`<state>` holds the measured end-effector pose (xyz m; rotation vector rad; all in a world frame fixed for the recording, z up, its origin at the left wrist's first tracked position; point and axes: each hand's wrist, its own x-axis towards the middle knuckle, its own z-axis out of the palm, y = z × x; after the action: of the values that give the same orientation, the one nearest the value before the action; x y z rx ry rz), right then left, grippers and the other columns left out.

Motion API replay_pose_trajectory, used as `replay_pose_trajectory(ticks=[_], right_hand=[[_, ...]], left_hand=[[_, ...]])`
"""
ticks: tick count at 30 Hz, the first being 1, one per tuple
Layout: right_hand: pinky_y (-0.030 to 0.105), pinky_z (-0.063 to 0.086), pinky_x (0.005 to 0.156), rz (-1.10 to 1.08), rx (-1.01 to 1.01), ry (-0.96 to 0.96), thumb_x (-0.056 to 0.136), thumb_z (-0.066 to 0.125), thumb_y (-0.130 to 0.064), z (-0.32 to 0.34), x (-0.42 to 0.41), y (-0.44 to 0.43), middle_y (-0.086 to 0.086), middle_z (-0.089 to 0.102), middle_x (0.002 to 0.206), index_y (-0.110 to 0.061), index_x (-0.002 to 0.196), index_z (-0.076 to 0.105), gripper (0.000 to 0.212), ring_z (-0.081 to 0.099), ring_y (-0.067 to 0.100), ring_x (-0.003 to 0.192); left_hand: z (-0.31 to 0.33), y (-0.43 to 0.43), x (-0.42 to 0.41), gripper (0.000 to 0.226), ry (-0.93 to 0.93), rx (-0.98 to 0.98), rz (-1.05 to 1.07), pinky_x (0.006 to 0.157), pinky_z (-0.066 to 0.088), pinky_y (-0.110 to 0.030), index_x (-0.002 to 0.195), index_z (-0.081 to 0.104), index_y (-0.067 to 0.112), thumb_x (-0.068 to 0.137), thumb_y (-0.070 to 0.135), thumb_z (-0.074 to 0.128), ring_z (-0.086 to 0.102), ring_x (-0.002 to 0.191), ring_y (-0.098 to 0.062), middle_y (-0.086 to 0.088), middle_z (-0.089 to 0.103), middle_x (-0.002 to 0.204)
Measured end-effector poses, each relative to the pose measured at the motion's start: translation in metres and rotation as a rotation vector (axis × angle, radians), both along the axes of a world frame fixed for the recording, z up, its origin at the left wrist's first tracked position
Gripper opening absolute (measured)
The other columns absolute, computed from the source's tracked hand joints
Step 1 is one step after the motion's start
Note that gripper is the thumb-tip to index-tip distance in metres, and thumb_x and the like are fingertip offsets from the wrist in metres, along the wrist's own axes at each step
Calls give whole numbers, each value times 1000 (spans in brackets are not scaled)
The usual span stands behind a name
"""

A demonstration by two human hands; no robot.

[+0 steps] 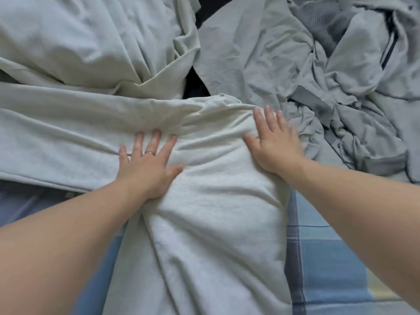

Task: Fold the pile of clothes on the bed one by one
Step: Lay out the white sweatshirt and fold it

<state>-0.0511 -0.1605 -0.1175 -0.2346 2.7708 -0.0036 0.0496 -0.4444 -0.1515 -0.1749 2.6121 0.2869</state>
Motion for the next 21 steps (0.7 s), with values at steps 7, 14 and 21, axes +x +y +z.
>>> replay_pose_trajectory(ticks=[7, 14, 21], right_hand=[[48, -11, 121, 119, -154, -37, 98, 28, -59, 12, 74, 12, -6, -23, 166, -42, 158, -7, 71, -22, 24, 153], [50, 5, 125, 23, -286, -185, 99, 43, -49, 26, 189, 28, -6, -17, 168, -40, 160, 9, 70, -19, 22, 153], [44, 4, 125, 35, -239, -395, 99, 49, -44, 29, 321, 40, -6, -19, 167, -36, 160, 17, 69, -16, 31, 153]], left_hand=[[23, 40, -1, 70, -51, -73, 179, 121, 1, -61, 158, -7, 44, 103, 55, 35, -12, 155, -28, 5, -14, 169], [58, 101, 116, 76, 82, 109, 381, 123, 6, -48, 160, 11, 34, 97, 54, 49, -5, 154, -28, 1, -11, 169], [76, 133, 264, 70, -48, 580, 918, 95, 48, -34, 142, 40, 22, 84, 35, 77, 61, 113, -18, 4, 62, 117]])
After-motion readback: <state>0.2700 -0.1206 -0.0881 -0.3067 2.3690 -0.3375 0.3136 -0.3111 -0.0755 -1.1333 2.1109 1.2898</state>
